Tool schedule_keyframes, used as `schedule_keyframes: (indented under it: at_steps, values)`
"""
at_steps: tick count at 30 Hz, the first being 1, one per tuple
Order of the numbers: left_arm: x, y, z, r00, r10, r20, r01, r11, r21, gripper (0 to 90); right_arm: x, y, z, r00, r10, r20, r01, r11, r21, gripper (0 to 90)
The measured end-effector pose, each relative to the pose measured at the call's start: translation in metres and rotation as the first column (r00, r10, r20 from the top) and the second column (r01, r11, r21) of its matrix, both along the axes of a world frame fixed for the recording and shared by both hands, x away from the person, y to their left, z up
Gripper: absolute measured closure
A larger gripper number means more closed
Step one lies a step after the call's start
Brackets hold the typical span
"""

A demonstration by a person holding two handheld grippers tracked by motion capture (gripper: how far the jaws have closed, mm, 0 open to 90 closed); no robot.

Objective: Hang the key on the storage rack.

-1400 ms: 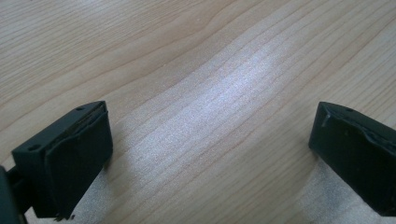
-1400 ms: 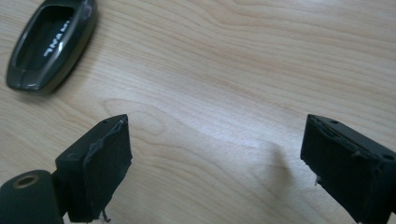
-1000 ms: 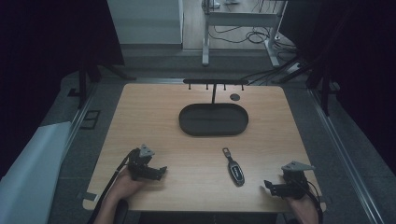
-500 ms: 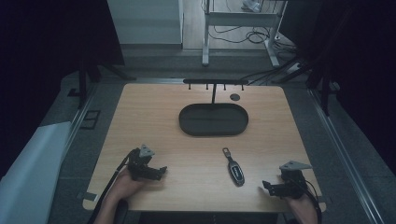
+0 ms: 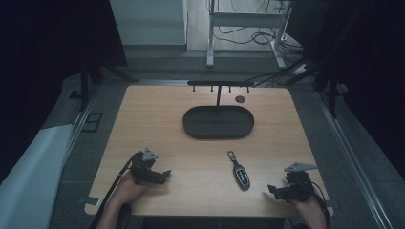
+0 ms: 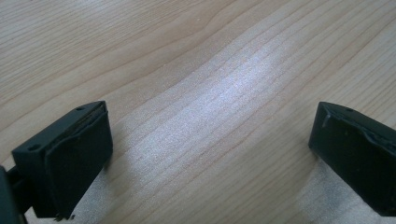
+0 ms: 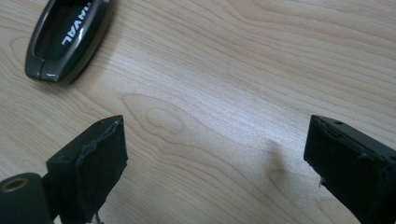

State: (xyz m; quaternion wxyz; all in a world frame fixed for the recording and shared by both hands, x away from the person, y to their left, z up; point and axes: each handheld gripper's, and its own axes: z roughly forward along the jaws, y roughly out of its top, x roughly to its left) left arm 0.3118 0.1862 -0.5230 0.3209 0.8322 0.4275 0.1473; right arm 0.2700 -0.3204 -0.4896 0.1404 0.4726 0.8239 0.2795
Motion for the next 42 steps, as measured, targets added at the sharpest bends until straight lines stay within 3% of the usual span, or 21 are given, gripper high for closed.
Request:
schedule_keyframes:
  at_steps: [13, 25, 30, 32, 34, 35, 36, 38, 39, 42]
  values:
    - [0.000, 0.000, 0.000, 1.0000, 0.000, -0.001, 0.000, 1.0000, 0.001, 0.0, 0.009, 0.014, 0.005, 0.9984, 0.041, -0.040, -0.041, 0.9991, -0.007, 5.7]
    - [0.000, 0.000, 0.000, 1.0000, 0.000, -0.001, 0.000, 1.0000, 0.001, 0.0, 0.022, 0.033, 0.020, 0.9891, 0.082, -0.123, -0.093, 0.9921, -0.085, 7.7]
    - [0.000, 0.000, 0.000, 1.0000, 0.000, -0.002, 0.000, 1.0000, 0.001, 0.0, 0.033, 0.047, 0.027, 0.9760, 0.094, -0.196, -0.118, 0.9862, -0.116, 11.9]
    - [0.000, 0.000, 0.000, 1.0000, -0.001, -0.002, 0.001, 1.0000, 0.002, 0.0, 0.034, 0.049, 0.027, 0.9742, 0.096, -0.204, -0.123, 0.9852, -0.120, 12.5]
    - [0.000, 0.000, 0.000, 1.0000, -0.001, -0.003, 0.001, 1.0000, 0.003, 0.0, 0.039, 0.058, 0.029, 0.9627, 0.107, -0.248, -0.141, 0.9824, -0.122, 12.7]
    - [0.000, 0.000, 0.000, 1.0000, -0.001, -0.003, 0.001, 1.0000, 0.003, 0.0, 0.039, 0.058, 0.029, 0.9627, 0.107, -0.248, -0.141, 0.9824, -0.122, 12.7]
    - [0.000, 0.000, 0.000, 1.0000, -0.001, -0.003, 0.001, 1.0000, 0.002, 0.0, 0.043, 0.064, 0.031, 0.9561, 0.110, -0.272, -0.146, 0.9822, -0.117, 13.0]
    - [0.000, 0.000, 0.000, 1.0000, -0.001, -0.003, 0.001, 1.0000, 0.002, 0.0, 0.045, 0.067, 0.032, 0.9532, 0.112, -0.281, -0.150, 0.9818, -0.117, 13.1]
    - [0.000, 0.000, 0.000, 1.0000, -0.001, -0.003, 0.001, 1.0000, 0.002, 0.0, 0.049, 0.073, 0.034, 0.9466, 0.118, -0.300, -0.160, 0.9796, -0.121, 13.5]
    - [0.000, 0.000, 0.000, 1.0000, -0.001, -0.003, 0.001, 1.0000, 0.002, 0.0, 0.054, 0.082, 0.036, 0.9392, 0.125, -0.320, -0.172, 0.9771, -0.125, 15.3]
